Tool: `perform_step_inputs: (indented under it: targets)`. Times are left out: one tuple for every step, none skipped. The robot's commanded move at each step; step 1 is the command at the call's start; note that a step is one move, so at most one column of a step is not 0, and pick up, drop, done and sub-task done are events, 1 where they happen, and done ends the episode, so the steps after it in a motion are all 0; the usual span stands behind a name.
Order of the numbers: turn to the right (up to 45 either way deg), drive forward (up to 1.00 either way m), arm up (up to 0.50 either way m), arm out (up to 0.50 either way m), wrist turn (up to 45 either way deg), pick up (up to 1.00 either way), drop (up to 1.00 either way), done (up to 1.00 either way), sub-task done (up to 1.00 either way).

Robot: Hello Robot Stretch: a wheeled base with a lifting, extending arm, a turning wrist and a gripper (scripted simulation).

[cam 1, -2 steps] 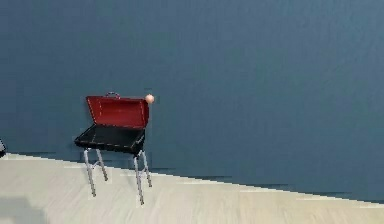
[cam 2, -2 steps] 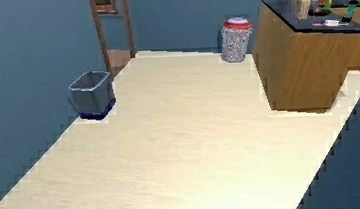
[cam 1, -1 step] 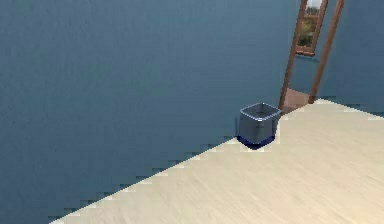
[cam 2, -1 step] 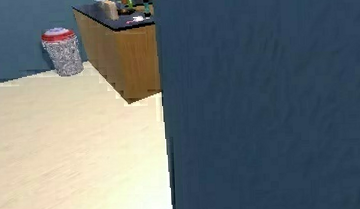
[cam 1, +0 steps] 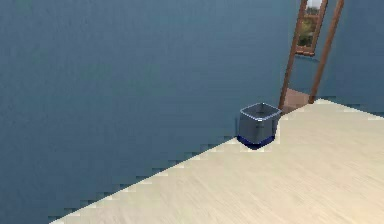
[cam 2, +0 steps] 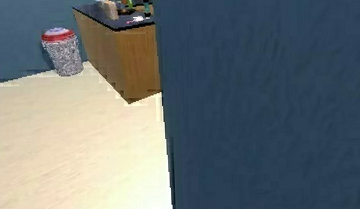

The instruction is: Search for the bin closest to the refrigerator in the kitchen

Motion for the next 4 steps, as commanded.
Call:
perform_step_inputs:
  targets:
    - [-39.0, 0.00, 0.00, 0.00, 0.0, 0.00, 0.00, 0.00, 0.00]
    - [0.0, 0.25, 0.00, 0.00, 0.0, 0.00, 0.00, 0.00, 0.00]
    - [-45.0, 0.00, 0.00, 0.00, 0.0, 0.00, 0.00, 0.00, 0.00]
    - [-24.0, 0.00, 0.00, 0.00, 0.0, 0.00, 0.00, 0.00, 0.00]
